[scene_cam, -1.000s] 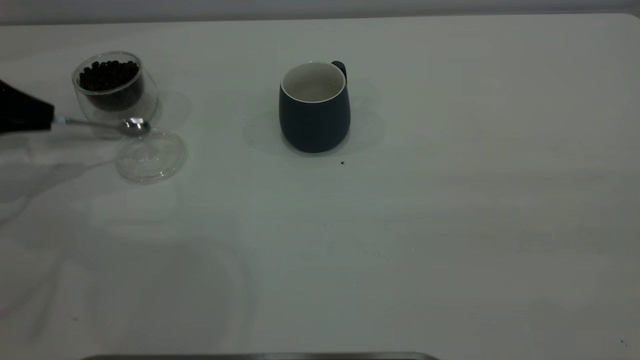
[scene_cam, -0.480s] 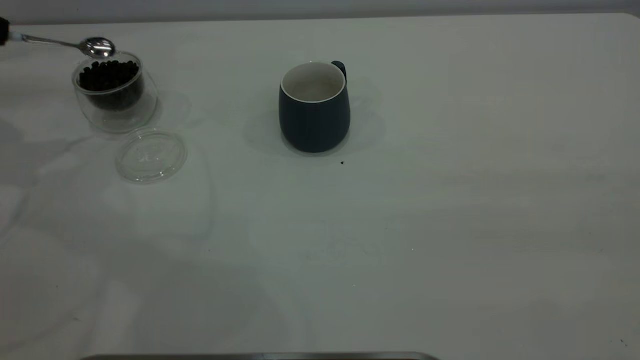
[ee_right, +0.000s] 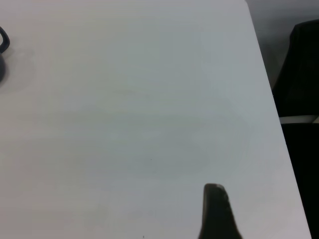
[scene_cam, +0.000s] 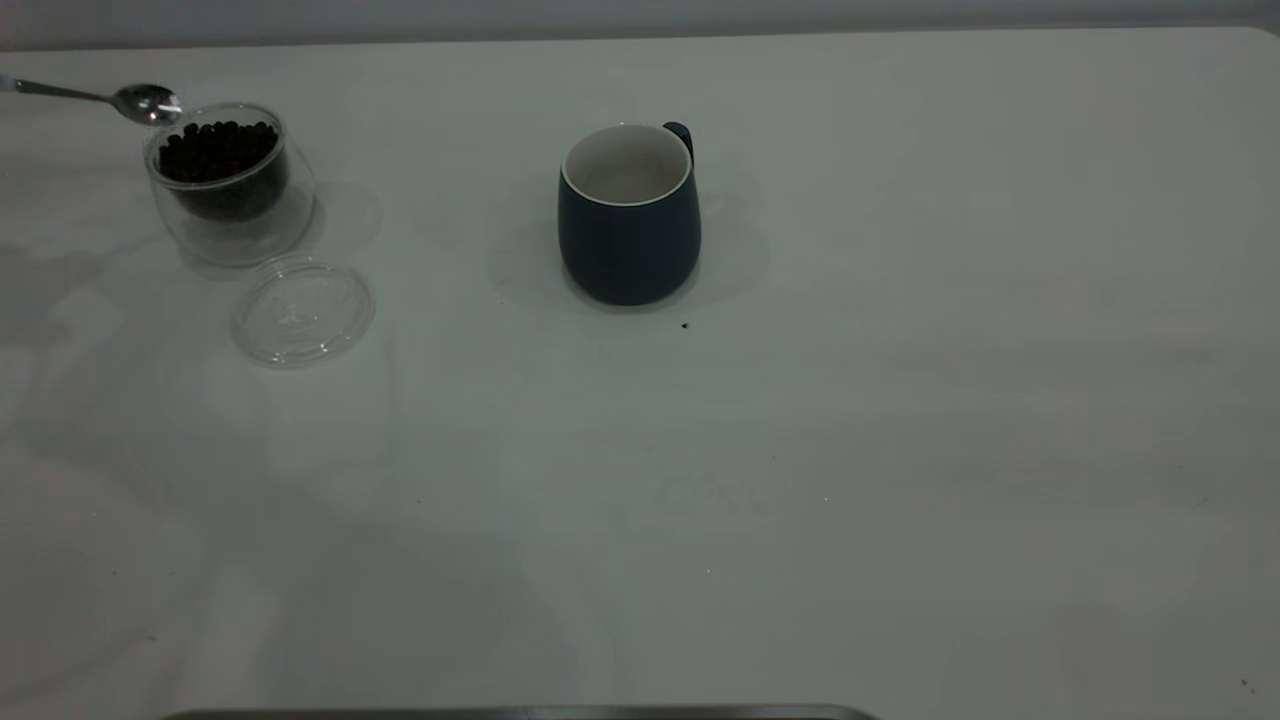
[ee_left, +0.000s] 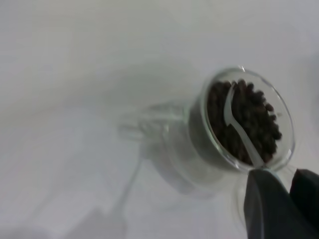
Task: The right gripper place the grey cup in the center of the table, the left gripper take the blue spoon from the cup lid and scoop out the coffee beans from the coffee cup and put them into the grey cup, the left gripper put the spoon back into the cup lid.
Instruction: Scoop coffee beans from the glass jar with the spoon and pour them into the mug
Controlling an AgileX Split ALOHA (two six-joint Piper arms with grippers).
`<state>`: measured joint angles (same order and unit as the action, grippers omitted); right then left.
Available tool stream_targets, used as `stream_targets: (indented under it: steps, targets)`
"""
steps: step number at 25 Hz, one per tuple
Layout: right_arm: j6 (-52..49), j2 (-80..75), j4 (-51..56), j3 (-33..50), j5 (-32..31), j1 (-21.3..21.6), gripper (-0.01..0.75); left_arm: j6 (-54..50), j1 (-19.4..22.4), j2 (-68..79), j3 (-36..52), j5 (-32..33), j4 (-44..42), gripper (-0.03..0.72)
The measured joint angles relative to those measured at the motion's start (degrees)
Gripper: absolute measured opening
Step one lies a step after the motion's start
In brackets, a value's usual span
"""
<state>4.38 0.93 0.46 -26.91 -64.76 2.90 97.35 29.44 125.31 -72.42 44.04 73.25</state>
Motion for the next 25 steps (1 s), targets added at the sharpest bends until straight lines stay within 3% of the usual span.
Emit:
stream_targets:
  steps: [11, 25]
  targets:
    - [0.0, 0.0, 0.0, 0.0, 0.0, 0.0, 0.459, 5.9, -0.2, 4.4, 0.0, 0.2, 6.1, 0.122]
    - [0.0, 0.0, 0.0, 0.0, 0.0, 0.0, 0.459, 2.5, -2.1, 6.1, 0.0, 0.0, 5.7, 0.122]
